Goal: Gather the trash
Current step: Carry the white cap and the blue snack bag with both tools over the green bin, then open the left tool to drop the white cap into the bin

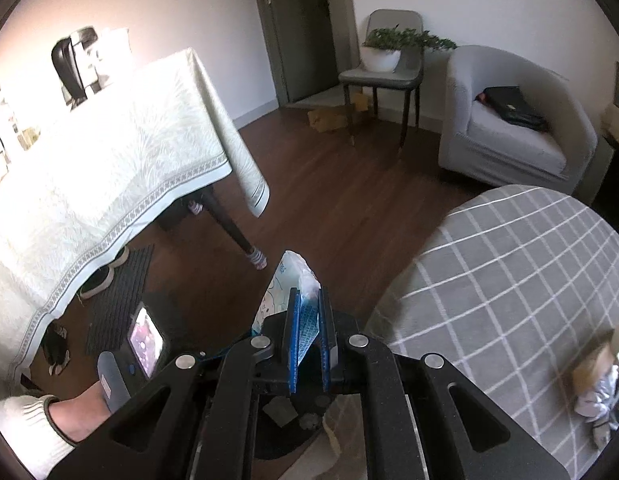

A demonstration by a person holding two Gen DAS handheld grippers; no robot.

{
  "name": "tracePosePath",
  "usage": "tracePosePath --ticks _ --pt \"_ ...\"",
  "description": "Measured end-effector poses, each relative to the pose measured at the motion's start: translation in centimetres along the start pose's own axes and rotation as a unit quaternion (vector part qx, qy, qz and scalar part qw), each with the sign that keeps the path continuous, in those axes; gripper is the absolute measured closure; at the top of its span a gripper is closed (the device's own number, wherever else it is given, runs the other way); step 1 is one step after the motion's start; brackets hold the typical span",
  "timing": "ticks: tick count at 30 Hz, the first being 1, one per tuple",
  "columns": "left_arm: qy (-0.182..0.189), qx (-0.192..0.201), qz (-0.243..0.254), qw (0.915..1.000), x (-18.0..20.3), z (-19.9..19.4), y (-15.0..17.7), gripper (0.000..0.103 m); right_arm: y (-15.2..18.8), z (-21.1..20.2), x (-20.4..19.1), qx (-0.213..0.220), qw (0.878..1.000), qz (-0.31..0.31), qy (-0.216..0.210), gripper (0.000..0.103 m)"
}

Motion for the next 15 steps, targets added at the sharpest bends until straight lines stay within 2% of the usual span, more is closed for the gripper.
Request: tracePosePath --ticks 9,15 --pt "-0.003 -0.080 0.008 0.9968 -0.9 4.2 4.8 0.070 1.4 2.7 -1.7 -0.036 0.999 -0.005 -0.006 0.095" --pt "-0.011 -0.114 0.013 0.9933 -1.0 6.0 7.1 0.070 2.0 3.5 -1.9 -0.047 0.999 -0.002 -0.009 0.095"
Point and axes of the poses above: each gripper's, at about its wrist camera, not at the fingertips, and z roughly the way its jaws point, x to its right, y to its underside, the point moved 4 cm from there along z, roughly the way its jaws point, and after that the axes turned 12 degrees about x, right-handed, at the moved point
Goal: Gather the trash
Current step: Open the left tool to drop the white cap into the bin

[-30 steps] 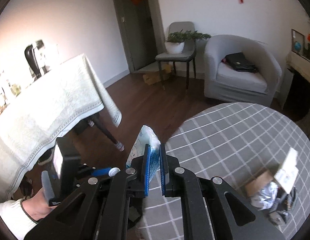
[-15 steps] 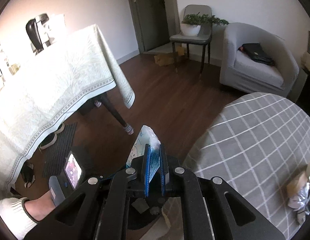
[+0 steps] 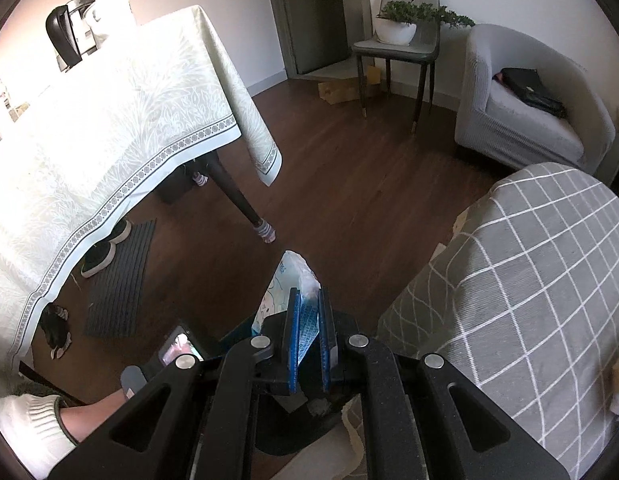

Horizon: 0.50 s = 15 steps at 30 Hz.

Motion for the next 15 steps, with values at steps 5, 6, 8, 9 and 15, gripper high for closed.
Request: tracePosePath --ticks 5,6,8,9,15 --pt "-0.009 -0.010 -0.001 0.9999 -0.7 0.5 0.5 0.068 0.3 0.6 -0.3 -0.010 1.000 -0.003 0.000 0.095" --pt "-0.009 -0.006 0.001 0.9999 -0.8 0.4 0.5 0.067 0.4 0.7 -0.4 -0.011 1.000 -0.003 0.000 0.095" --pt "-0.008 -0.001 0.003 1.0000 -1.0 0.1 0.4 0.064 0.5 0.9 -0.4 -0.013 1.000 -0.005 0.000 0.095" --pt "-0.007 0.002 0.002 1.0000 -1.0 -0.1 0.3 0.064 0.5 1.0 -0.5 -0.014 1.000 -0.005 0.000 0.095" --pt "-0.001 0.041 -0.001 0.9992 -1.0 -3.0 -1.2 0.060 0.9 2.1 -0.3 -0.025 1.000 -0.006 0.009 0.095"
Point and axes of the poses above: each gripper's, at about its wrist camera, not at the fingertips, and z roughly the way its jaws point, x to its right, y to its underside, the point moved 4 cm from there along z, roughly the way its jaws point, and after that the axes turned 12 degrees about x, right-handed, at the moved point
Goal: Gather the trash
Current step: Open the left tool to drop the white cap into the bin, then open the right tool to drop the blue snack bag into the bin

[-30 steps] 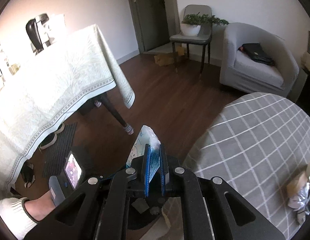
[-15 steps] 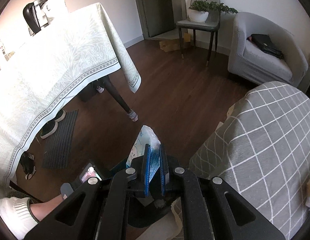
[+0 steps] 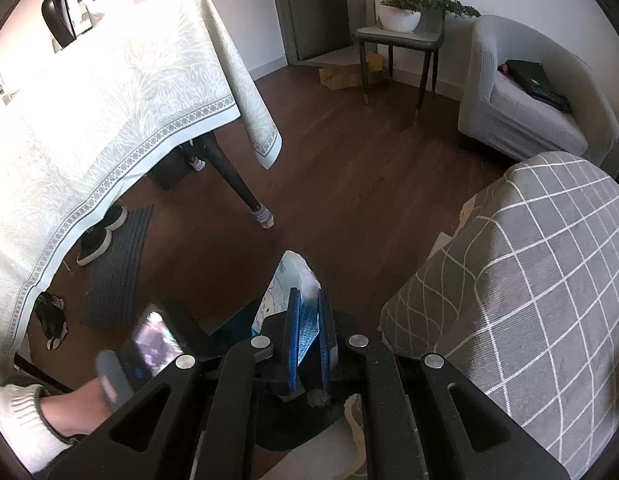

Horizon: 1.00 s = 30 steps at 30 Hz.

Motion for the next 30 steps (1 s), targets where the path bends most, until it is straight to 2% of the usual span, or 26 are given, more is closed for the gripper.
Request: tracePosePath --ticks 4,8,10,13,20,30 --pt "0.002 0.034 -0.001 0.9994 -0.3 -2.6 -1.3 0.060 0.1 0.8 -0.2 -0.007 1.000 -0.001 0.004 0.095" --pt "0.009 0.077 -0.009 0.9970 -1.1 -5.8 -2.9 0.071 0.6 1.9 -0.5 -0.017 1.000 -0.002 0.006 0.095" --pt "0.011 0.097 -0.016 0.9951 -1.5 -7.5 -3.7 0.072 1.1 2.6 -0.8 -0.025 1.000 -0.006 0.006 0.095" --pt "0.012 0.137 -0.020 0.9903 -1.9 -10.5 -5.0 0.072 1.9 3.6 -1.3 -0.039 0.999 -0.008 0.000 0.095" --pt "0.030 0.199 -0.061 0.9777 -2.8 -16.1 -7.2 0.080 4.0 6.6 -2.4 -0.077 0.997 -0.020 -0.004 0.095" --pt "0.044 0.252 -0.061 0.9647 -1.7 -21.0 -8.6 0.083 7.7 10.3 -3.8 -0.130 0.990 -0.045 -0.006 0.095"
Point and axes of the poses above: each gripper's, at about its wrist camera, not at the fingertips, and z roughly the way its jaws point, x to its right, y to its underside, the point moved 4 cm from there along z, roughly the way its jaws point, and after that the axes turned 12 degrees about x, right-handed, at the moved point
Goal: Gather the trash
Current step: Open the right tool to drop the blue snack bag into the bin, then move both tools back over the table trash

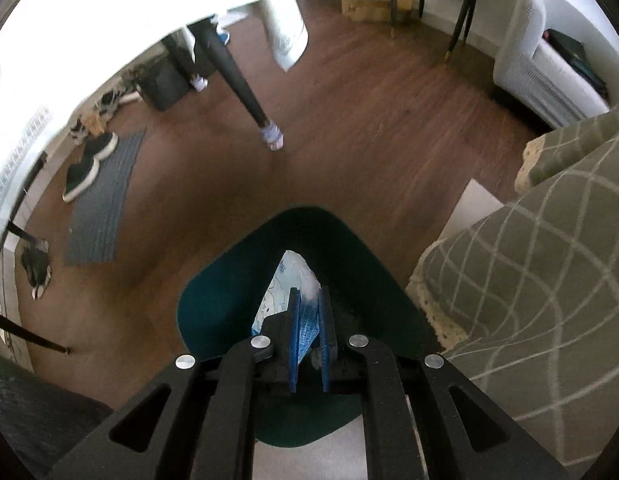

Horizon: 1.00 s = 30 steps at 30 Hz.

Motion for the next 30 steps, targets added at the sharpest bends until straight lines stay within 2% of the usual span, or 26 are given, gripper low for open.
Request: tracePosePath --ticks 3,6,8,15,21,25,30 --pt "0.004 0.012 -0.005 0.9999 0.1 -0.5 -0.9 0.083 0.9 1.2 -0.1 -0.017 1.000 -0.006 0.003 0.094" --pt "0.009 0.020 -0.005 0.9997 0.5 -1.0 -1.4 0.083 2.2 2.2 -0.5 -0.042 0.999 -0.010 -0.005 0.090" --pt "0.006 0.023 0.000 0.9997 0.6 -1.1 -1.6 0.083 2.7 2.3 -0.6 -0.046 0.999 -0.010 -0.006 0.070" --pt "-0.009 0.037 0.006 0.9993 0.5 -1.6 -2.5 0.083 2.2 1.5 -0.8 -0.034 0.999 -0.004 -0.020 0.069" --pt "-0.009 0.049 0.003 0.9987 1.1 -2.0 -3.3 0.083 -0.3 -2.6 -1.5 0.018 0.999 -0.016 -0.031 0.070" --pt "0.000 0.056 0.001 0.9984 2.0 -2.2 -4.0 0.083 -1.9 -6.4 -1.5 0.060 0.997 -0.027 -0.030 0.078" --pt "0.012 0.073 0.012 0.9972 3.6 -2.7 -5.0 0.083 -3.2 -11.0 -0.4 0.112 0.993 -0.023 -0.028 0.079"
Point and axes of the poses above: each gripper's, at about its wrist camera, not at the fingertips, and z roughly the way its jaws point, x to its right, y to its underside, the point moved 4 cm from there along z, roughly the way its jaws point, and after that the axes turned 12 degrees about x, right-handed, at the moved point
